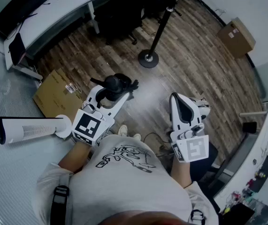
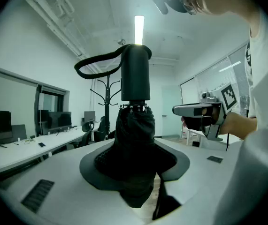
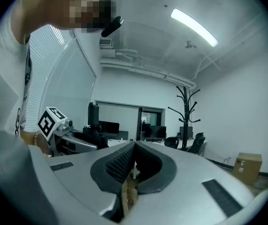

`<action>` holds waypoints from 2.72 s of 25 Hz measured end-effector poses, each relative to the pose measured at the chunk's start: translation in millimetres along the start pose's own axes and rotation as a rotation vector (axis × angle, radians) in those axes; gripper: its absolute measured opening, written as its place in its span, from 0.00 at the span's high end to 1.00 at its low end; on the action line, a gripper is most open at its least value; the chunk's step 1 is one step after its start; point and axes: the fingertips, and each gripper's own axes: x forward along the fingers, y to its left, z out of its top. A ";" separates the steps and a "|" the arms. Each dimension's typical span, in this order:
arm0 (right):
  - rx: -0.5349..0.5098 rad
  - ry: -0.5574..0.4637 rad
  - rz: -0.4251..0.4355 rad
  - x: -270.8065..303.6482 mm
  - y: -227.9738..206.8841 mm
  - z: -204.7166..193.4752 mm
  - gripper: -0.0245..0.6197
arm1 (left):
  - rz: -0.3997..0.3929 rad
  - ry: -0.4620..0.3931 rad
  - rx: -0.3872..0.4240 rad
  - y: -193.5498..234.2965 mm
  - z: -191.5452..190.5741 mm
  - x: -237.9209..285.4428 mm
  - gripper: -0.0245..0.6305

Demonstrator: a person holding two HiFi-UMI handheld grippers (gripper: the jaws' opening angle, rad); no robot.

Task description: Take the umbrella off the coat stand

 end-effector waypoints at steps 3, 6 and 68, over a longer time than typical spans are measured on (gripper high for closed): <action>0.012 -0.019 -0.012 3.4 -1.2 2.9 0.95 | -0.010 0.005 0.002 1.5 -1.7 0.2 0.65; 0.026 -0.035 -0.030 10.2 0.5 3.9 0.95 | -0.020 0.006 0.005 8.9 -5.5 -2.0 0.65; 0.106 -0.048 0.017 182.4 -299.4 -50.2 0.95 | 0.043 0.048 0.011 110.0 28.0 331.0 0.65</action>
